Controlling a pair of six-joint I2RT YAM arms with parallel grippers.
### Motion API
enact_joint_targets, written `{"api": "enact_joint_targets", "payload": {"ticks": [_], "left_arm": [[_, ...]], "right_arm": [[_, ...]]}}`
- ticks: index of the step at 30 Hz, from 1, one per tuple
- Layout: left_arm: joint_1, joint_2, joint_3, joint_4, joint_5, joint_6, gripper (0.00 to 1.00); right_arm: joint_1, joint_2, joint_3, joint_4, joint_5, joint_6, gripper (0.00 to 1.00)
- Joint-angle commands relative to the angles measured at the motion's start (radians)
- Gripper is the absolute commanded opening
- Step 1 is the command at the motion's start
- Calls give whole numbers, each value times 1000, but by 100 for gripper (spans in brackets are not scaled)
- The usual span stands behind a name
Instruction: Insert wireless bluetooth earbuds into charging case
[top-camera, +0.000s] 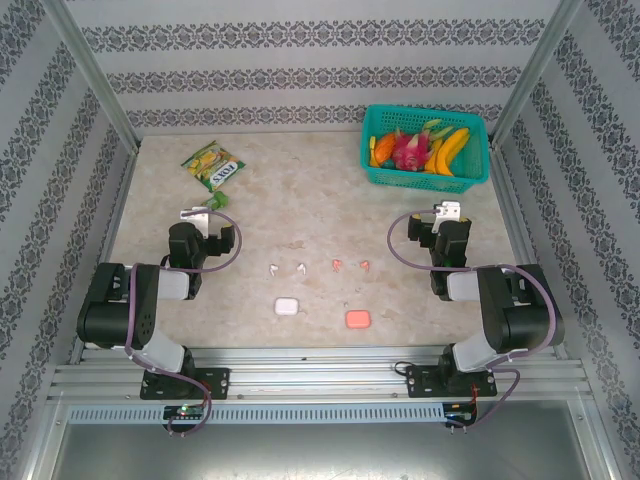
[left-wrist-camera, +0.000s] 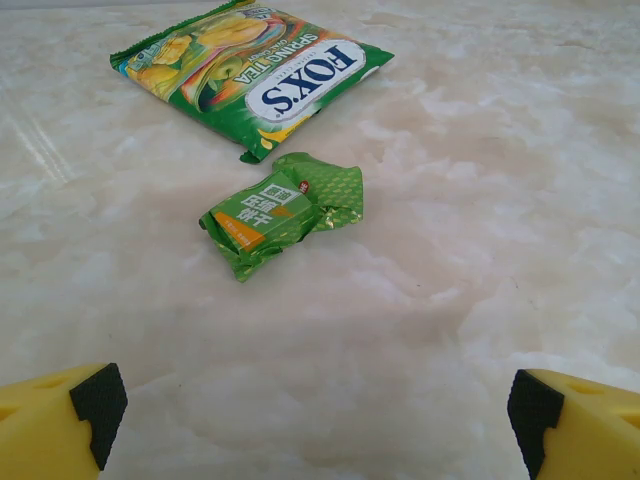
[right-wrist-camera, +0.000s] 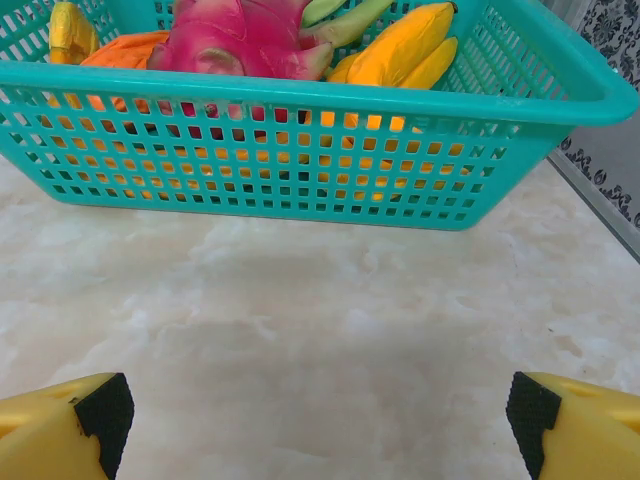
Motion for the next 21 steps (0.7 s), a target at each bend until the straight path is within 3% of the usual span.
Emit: {"api": "enact_joint_targets", "payload": {"ticks": [1,21], "left_arm": [[5,0,13,4,3,-15,100],[5,3,19,-4,5,-17,100]], "right_arm": [[4,-14,-6,35,10,18,98],[3,-11,-2,29,5,22,98]]}}
